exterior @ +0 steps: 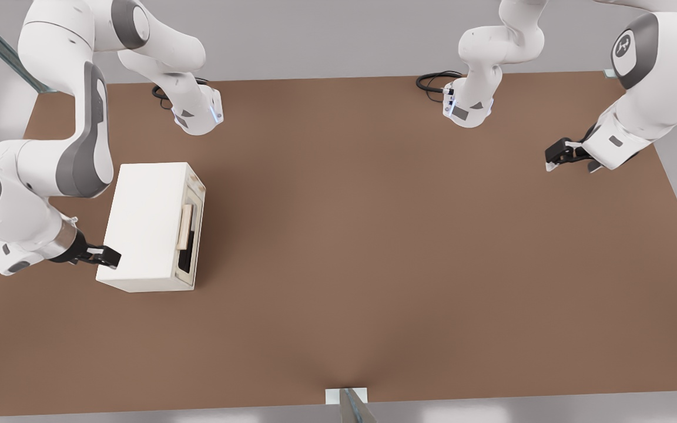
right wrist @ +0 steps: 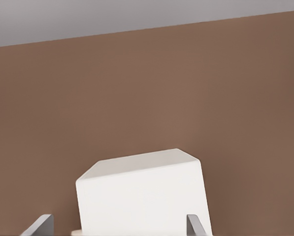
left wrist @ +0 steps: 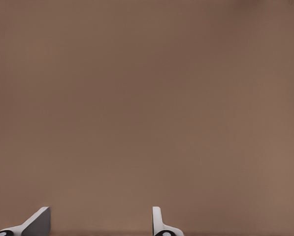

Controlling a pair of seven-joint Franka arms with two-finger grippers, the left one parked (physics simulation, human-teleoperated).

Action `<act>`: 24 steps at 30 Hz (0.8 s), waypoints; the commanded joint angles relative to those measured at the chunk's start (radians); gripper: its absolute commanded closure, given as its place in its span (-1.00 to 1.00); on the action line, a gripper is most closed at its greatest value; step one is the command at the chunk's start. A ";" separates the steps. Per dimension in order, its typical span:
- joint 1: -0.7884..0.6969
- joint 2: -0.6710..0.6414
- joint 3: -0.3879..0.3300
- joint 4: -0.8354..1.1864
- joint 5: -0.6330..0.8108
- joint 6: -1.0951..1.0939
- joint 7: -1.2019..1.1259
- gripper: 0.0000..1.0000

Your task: Keep left arm still and open the oven door with right arm

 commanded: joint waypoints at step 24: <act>0.495 0.143 -0.008 -0.256 -0.583 -0.350 0.682 0.57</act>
